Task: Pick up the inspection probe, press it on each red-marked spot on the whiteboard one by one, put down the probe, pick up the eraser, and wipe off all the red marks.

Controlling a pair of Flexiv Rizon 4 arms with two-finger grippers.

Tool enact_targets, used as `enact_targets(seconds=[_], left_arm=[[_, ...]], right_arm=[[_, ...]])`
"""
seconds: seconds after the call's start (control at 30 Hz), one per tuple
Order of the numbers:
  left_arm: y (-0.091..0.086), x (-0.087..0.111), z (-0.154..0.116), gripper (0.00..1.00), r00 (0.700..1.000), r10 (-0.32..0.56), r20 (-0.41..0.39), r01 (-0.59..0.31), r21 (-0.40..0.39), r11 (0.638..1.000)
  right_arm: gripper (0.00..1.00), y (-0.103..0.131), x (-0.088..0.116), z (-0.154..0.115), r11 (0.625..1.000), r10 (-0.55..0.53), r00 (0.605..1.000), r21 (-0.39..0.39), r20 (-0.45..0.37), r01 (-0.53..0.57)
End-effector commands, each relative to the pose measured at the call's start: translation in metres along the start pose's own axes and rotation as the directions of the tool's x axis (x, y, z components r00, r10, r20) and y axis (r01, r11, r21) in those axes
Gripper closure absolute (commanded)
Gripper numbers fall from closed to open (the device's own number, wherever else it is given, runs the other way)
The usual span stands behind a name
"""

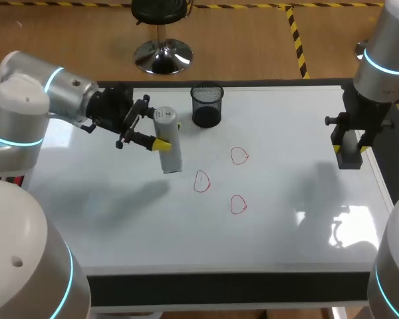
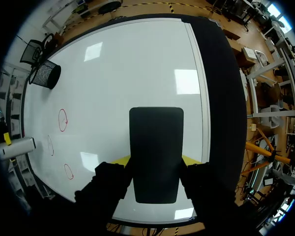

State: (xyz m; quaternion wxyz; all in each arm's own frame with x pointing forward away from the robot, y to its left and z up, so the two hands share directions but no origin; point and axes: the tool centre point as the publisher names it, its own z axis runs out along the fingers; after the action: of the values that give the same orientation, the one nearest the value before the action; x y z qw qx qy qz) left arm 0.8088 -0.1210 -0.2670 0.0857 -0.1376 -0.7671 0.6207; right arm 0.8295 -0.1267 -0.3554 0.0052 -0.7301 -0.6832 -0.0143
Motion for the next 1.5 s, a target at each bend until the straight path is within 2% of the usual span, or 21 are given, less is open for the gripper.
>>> enact_targets(seconds=[0.03, 0.27, 0.83, 1.5], left_arm=[[0.0, 0.007, -0.015, 1.0, 1.0, 0.005, 0.01, -0.005, 0.005, 1.0], [0.002, 0.012, -0.035, 1.0, 0.999, 0.017, 0.04, -0.018, 0.009, 1.0], [0.009, 0.027, -0.077, 1.0, 0.998, 0.022, 0.054, -0.022, 0.002, 1.0], [0.021, 0.042, -0.107, 1.0, 0.996, 0.005, 0.087, -0.005, -0.005, 1.0]], right_arm=[[1.0, 0.0, -0.001, -0.001, 1.0, -0.001, 1.0, 0.0, 0.0, 0.001], [1.0, 0.0, -0.001, -0.001, 1.0, -0.001, 1.0, 0.0, 0.0, 0.001], [1.0, 0.0, -0.001, -0.001, 1.0, -0.001, 1.0, 0.0, 0.0, 0.001], [1.0, 0.0, -0.001, -0.001, 1.0, -0.001, 1.0, 0.0, 0.0, 0.001]])
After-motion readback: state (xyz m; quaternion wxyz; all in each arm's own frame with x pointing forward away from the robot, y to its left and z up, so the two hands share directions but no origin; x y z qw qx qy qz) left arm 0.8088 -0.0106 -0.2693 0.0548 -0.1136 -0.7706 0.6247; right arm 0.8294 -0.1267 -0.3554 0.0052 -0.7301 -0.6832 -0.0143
